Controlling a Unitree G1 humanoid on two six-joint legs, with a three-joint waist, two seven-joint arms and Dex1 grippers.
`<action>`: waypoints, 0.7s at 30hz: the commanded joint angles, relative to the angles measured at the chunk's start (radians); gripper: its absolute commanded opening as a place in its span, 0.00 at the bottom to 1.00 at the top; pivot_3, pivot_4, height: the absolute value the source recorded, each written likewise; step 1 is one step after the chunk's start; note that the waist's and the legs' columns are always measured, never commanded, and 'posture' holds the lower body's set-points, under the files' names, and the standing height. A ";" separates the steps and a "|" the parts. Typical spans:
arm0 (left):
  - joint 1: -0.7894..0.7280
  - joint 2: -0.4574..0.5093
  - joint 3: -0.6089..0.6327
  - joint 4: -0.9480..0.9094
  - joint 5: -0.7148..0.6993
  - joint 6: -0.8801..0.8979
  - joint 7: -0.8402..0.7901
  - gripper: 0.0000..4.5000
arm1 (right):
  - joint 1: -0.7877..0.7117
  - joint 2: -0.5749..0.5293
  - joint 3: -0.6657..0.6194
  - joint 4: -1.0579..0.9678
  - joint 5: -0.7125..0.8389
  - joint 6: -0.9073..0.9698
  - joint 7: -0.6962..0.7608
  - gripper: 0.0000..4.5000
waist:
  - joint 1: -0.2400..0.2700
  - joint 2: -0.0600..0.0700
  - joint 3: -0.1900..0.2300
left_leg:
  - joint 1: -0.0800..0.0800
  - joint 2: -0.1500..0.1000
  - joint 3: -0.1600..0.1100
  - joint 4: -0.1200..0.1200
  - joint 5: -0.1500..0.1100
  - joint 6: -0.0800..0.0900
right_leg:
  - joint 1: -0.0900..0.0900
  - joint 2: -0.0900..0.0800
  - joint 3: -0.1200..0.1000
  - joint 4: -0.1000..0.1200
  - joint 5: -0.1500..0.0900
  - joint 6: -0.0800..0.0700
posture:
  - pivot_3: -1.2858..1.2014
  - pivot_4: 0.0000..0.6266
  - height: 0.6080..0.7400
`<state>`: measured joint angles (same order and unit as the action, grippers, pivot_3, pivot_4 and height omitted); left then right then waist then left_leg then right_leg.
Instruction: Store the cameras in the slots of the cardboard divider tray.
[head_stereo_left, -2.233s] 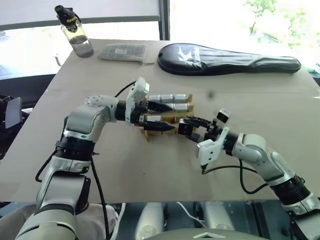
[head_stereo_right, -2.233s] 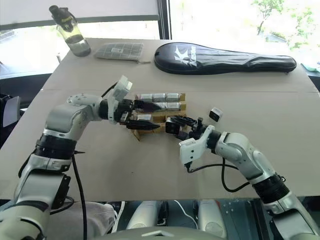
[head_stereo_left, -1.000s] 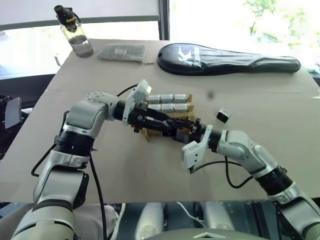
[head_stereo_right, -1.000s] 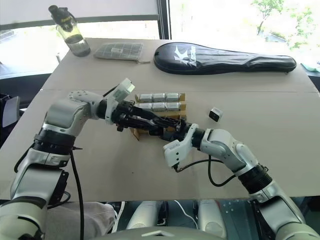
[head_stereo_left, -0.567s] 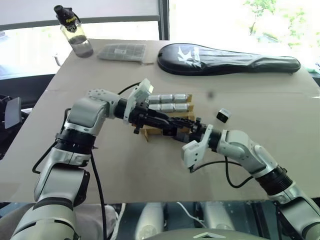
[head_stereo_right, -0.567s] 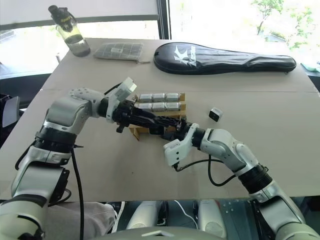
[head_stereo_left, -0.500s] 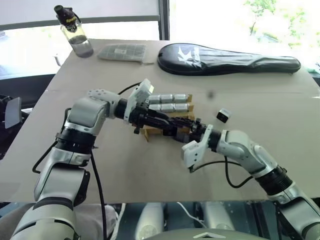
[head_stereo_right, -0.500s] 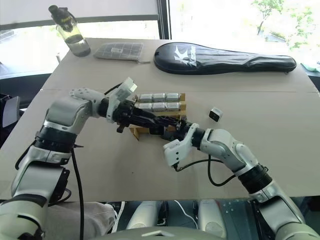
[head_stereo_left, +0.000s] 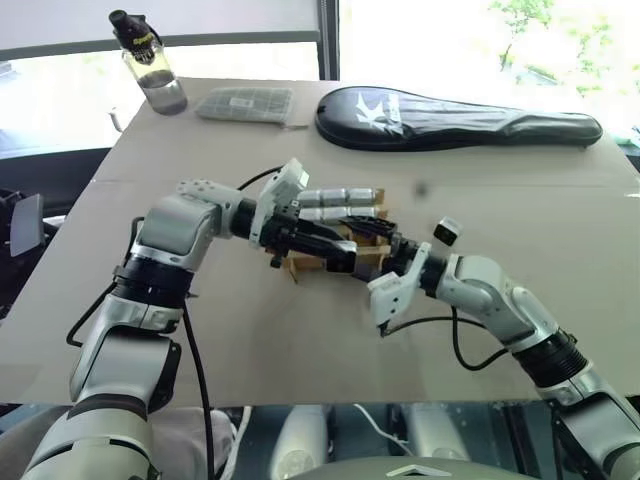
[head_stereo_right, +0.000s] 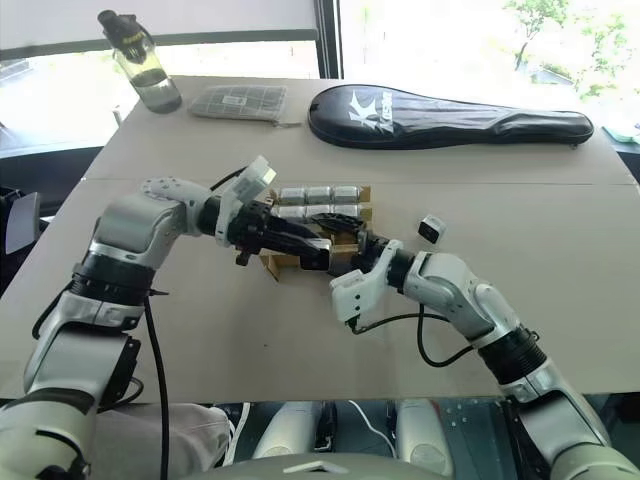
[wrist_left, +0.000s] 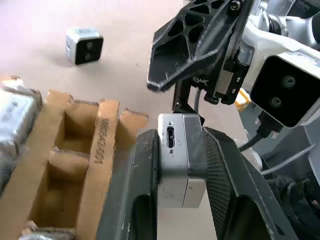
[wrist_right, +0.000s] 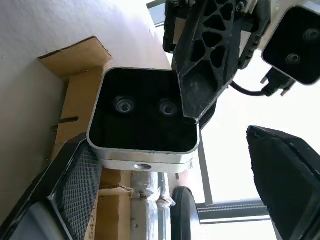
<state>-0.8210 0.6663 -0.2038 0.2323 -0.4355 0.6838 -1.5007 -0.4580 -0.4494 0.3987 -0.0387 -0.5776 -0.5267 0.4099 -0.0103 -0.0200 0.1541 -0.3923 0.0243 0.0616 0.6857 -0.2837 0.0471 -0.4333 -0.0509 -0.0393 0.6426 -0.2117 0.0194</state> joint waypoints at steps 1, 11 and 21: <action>-0.051 -0.024 0.057 0.041 -0.006 -0.066 0.024 0.16 | 0.033 -0.022 -0.071 -0.054 0.072 0.014 -0.007 0.98 | 0.002 0.000 0.000 | 0.000 0.000 0.000 0.000 0.000 0.000 | 0.000 0.000 0.000 0.000 0.000 0.000 | 0.52 0.24 1.00; -0.108 -0.059 0.085 0.231 0.077 -0.345 0.014 0.16 | 0.296 -0.088 -0.293 -0.353 0.668 0.486 0.222 0.98 | 0.004 0.000 0.000 | -0.001 0.000 -0.001 0.000 0.000 0.000 | 0.000 -0.001 -0.001 0.000 0.000 0.000 | 0.52 0.24 1.00; -0.084 -0.115 0.108 0.358 0.113 -0.552 -0.007 0.16 | 0.590 -0.256 -0.611 -0.669 1.416 1.043 0.323 0.98 | 0.018 0.000 0.000 | 0.001 0.000 -0.001 0.001 -0.004 0.007 | 0.002 -0.001 -0.002 0.000 0.000 0.000 | 0.52 0.24 1.00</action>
<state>-0.9046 0.5574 -0.1270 0.5752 -0.3154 0.1886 -1.4883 0.0770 -0.6671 -0.1158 -0.6222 0.6487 0.4282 0.7028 0.0074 -0.0205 0.1538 -0.3911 0.0243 0.0614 0.6869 -0.2878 0.0542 -0.4313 -0.0519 -0.0419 0.6426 -0.2115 0.0195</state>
